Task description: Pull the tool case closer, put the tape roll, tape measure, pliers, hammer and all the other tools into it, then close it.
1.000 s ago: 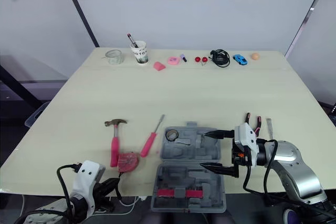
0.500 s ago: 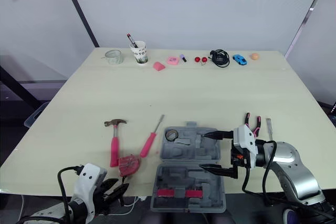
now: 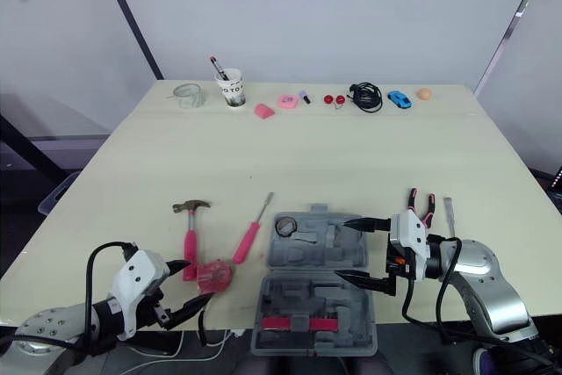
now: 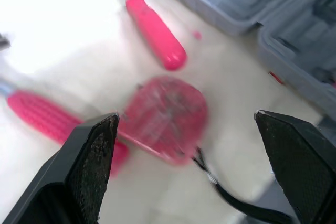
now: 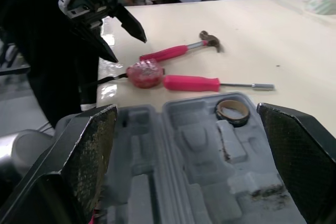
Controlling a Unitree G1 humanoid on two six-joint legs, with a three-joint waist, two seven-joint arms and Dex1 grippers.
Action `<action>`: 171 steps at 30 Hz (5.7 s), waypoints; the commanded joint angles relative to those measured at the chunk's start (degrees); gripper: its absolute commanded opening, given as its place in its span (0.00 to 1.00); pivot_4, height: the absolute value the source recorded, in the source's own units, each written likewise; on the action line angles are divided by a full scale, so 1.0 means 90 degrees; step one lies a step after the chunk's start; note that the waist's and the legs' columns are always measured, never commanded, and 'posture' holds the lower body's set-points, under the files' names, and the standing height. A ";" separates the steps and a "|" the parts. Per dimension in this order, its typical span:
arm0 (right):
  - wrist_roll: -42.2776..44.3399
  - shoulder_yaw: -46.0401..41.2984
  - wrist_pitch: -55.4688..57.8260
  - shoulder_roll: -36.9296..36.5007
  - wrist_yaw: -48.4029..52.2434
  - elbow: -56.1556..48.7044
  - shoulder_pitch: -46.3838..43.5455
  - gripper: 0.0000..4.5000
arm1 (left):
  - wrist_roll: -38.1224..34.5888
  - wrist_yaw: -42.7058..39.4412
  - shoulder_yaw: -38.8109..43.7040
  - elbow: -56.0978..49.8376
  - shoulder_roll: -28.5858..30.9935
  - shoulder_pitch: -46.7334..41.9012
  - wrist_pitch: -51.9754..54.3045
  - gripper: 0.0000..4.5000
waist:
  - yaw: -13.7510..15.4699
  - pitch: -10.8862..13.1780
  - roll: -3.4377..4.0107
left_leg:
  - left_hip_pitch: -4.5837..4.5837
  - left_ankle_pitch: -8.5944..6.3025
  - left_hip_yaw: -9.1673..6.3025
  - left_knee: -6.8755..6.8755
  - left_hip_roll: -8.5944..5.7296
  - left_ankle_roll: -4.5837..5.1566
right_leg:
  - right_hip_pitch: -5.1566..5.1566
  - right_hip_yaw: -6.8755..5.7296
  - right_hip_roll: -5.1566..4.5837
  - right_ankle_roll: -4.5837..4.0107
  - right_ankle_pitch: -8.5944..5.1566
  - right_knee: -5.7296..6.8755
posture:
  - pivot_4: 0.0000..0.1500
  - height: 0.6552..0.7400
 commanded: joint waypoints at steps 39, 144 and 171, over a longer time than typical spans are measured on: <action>-0.0243 0.0261 -0.0251 0.0128 -0.0290 -0.0349 0.0203 1.00 | 0.0932 -0.1320 -0.1679 0.2048 0.0371 -0.2002 -0.0840 0.98 | 0.0001 -0.0002 -0.0004 | 0.0010 0.0000 0.0059 0.0001 0.0023 0.0000 | 0.0000 0.0005 0.0005 0.0002 0.0001 0.0013 | 1.00 1.00; 0.6306 -0.1932 0.7258 -0.1235 -0.5757 0.0760 0.0330 0.10 | -0.1267 -0.4442 -0.2096 0.1560 0.0226 -0.4982 -0.0757 1.00 | -0.0011 -0.0003 -0.0011 | -0.0019 0.0000 -0.0012 0.0027 0.0016 0.0006 | -0.0001 0.0036 0.0037 0.0022 0.0011 0.0026 | 1.00 1.00; 0.4511 -0.2330 0.7102 -0.0885 -0.4702 0.0663 0.0913 0.99 | -0.1653 -0.4163 -0.1620 0.0852 0.0776 -0.4226 -0.0502 1.00 | 0.0028 -0.0004 -0.0009 | -0.0018 0.0000 -0.0006 0.0027 0.0020 0.0005 | 0.0000 0.0184 0.0142 0.0007 -0.0002 0.0015 | 1.00 1.00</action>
